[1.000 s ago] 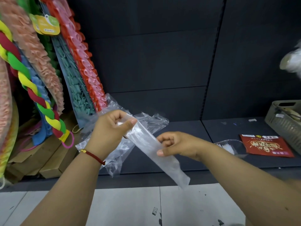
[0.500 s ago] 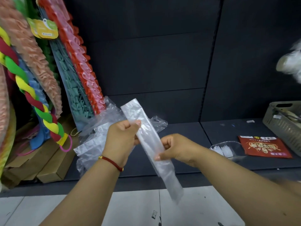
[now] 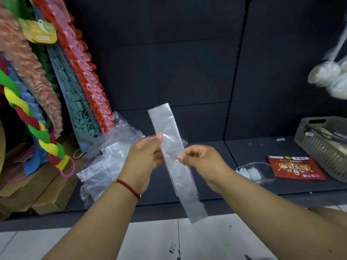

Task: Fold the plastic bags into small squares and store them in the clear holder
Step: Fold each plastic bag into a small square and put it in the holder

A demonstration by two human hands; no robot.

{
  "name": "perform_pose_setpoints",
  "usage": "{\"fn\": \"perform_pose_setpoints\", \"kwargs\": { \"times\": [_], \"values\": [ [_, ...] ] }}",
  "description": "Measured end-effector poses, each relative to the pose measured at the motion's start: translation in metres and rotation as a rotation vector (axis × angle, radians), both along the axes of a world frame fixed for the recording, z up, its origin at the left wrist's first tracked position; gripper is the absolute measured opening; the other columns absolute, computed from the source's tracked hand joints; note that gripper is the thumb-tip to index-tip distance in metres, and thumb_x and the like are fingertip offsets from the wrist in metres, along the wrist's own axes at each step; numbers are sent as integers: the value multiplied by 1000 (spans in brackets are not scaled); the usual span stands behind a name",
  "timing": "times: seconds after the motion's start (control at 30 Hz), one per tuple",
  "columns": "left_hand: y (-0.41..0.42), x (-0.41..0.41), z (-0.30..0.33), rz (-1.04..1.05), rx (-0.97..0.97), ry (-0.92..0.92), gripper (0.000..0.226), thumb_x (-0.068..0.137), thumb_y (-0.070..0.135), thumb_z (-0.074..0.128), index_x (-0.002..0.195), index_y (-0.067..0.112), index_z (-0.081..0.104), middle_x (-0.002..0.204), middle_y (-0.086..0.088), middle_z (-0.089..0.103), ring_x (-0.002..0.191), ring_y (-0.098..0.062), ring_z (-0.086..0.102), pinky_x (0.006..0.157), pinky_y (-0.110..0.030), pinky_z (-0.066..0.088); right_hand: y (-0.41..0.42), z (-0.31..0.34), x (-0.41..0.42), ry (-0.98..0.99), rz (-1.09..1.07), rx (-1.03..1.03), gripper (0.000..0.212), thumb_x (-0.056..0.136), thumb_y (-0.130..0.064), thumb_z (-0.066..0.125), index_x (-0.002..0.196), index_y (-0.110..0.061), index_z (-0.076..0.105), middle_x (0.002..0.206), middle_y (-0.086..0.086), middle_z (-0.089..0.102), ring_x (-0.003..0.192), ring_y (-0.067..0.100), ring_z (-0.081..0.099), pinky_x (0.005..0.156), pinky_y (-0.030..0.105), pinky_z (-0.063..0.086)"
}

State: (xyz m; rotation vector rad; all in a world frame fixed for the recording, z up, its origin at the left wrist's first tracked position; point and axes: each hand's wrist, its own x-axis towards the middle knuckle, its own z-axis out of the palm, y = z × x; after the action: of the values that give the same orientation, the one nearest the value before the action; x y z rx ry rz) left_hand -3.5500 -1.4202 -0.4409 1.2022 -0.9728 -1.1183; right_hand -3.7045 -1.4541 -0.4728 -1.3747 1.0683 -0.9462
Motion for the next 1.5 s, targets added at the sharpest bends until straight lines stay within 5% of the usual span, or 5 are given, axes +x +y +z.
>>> {"fn": "perform_pose_setpoints", "kwargs": {
  "times": [0.43, 0.7, 1.0, 1.23, 1.5],
  "values": [
    [-7, -28, -24, 3, 116, -7, 22, 95, 19, 61, 91, 1, 73, 92, -15, 74, 80, -21, 63, 83, -34, 50, -5, 4, -13, -108, -134, 111, 24, 93, -21, 64, 91, 3, 69, 82, 8, 72, 74, 16, 62, 83, 30, 52],
    [-10, -25, -17, -37, -252, -483, 41, 90, 67, 15, 101, 74, 53, 124, 25, 63, 146, 2, 13, 121, -32, 8, -9, 21, -33, -147, -34, 185, 18, 95, -18, 60, 91, -2, 67, 74, 5, 66, 69, 15, 59, 72, 26, 50],
    [-21, -26, -26, -291, -64, 22, 89, 89, 71, 19, 121, 2, 65, 120, -13, 69, 119, -24, 62, 111, -45, 39, -17, 23, -46, -94, -34, 165, 13, 90, -18, 66, 81, -8, 68, 74, 3, 71, 69, 16, 64, 70, 29, 53],
    [-18, -37, -23, -236, 4, 379, 69, 101, 50, 28, 124, -8, 58, 122, -20, 66, 117, -28, 62, 104, -42, 46, -19, 14, -41, -134, -67, 202, 11, 89, -16, 68, 82, -7, 67, 79, 5, 71, 75, 17, 64, 78, 30, 53],
    [-14, -44, -30, -164, -142, 308, 21, 90, 4, 56, 107, -2, 68, 107, -20, 71, 98, -27, 68, 88, -33, 57, -15, 10, -29, -262, -81, 202, 13, 87, -14, 69, 77, -7, 65, 78, 6, 72, 71, 15, 67, 78, 30, 56]
  ]
}}
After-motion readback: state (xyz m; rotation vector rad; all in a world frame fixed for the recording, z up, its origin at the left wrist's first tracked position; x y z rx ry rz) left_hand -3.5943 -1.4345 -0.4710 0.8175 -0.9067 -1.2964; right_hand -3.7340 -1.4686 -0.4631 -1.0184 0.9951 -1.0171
